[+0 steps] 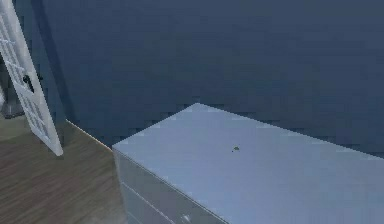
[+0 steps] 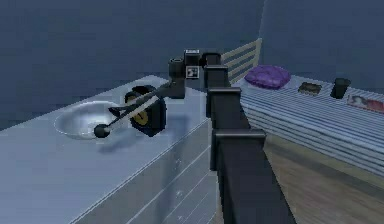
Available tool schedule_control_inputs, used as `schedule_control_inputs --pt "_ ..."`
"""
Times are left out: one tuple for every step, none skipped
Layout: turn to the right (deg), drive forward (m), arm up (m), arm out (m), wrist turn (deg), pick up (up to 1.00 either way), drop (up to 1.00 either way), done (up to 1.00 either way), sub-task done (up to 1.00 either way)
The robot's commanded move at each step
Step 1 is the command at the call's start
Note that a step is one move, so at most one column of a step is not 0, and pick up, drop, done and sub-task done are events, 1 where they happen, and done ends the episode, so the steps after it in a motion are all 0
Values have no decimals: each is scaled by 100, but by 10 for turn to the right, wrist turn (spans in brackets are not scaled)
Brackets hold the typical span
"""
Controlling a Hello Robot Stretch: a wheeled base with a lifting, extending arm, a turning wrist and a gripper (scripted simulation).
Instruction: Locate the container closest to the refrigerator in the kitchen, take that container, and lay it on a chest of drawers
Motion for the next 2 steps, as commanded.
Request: schedule_control_inputs --pt "0 0 0 0 0 0 100 0 0" --pt "0 0 0 -10 0 0 0 0 0"
